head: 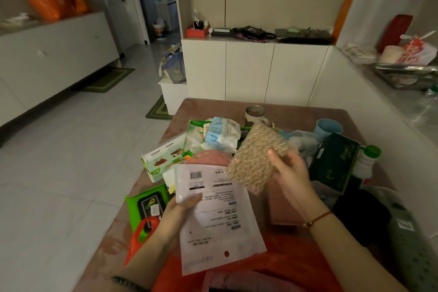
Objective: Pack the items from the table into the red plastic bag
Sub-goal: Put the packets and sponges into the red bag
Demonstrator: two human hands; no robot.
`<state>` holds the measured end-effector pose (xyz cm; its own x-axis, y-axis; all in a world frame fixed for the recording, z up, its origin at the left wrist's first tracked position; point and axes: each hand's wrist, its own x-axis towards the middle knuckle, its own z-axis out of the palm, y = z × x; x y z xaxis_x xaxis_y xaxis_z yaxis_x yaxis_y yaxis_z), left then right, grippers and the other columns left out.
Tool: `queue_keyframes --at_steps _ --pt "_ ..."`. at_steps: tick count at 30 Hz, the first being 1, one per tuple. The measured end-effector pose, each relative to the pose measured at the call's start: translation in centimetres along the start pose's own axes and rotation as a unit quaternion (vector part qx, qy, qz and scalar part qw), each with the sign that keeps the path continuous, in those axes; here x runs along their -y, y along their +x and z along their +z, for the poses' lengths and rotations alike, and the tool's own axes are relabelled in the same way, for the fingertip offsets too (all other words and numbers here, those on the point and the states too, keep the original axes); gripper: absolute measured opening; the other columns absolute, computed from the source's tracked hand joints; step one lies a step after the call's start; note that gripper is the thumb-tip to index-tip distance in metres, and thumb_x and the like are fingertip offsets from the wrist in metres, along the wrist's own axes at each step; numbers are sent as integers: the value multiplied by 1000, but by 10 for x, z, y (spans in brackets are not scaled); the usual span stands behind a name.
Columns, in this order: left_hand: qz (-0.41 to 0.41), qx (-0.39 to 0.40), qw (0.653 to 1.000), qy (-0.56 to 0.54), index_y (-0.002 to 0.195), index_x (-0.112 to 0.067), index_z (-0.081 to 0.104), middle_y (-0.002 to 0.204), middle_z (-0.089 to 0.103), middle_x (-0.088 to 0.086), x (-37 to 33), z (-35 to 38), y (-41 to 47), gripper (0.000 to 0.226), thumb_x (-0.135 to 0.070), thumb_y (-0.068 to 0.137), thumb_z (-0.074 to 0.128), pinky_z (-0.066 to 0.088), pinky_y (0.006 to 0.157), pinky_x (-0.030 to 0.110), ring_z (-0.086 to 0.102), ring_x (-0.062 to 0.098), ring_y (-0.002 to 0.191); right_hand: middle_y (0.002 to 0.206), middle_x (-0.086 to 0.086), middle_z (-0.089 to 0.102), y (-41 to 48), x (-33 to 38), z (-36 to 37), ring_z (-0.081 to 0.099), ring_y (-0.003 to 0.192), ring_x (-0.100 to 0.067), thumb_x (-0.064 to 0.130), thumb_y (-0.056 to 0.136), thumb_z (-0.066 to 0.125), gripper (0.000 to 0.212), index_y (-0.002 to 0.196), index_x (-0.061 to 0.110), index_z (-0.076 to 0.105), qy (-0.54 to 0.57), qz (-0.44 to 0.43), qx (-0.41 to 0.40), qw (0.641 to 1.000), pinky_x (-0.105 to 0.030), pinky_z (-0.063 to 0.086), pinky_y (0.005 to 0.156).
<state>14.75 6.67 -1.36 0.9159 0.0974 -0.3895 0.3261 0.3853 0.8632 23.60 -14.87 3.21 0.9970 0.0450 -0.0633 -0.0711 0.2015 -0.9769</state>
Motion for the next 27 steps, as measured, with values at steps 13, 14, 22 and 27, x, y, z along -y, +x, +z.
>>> queue_keyframes --at_steps 13,14,22,27 --pt "-47 -88 995 -24 95 -10 61 96 68 19 7 14 -1 14 -14 83 63 54 73 41 66 32 85 122 -12 56 13 -94 -29 55 108 -27 24 87 59 36 118 7 53 -422 84 -128 893 -39 48 93" --pt "-45 -99 994 -26 93 -11 61 97 67 19 6 12 1 11 -14 83 63 53 75 41 65 32 86 127 -18 52 16 -103 -37 52 114 -31 25 85 60 46 124 4 47 -468 136 -121 865 -41 46 96" --pt "-44 -95 993 -49 103 -9 60 107 67 22 4 19 1 21 -14 83 64 52 83 47 64 38 97 115 -23 60 11 -100 -30 55 91 -28 12 89 54 17 99 -1 56 -349 172 -172 905 -35 45 77" --pt "-27 -41 998 -41 113 -3 58 111 67 26 0 29 -9 51 -21 66 70 52 89 50 65 40 100 104 5 62 -36 -18 -5 60 91 -15 24 86 58 23 109 26 56 43 34 -125 991 -32 49 80"
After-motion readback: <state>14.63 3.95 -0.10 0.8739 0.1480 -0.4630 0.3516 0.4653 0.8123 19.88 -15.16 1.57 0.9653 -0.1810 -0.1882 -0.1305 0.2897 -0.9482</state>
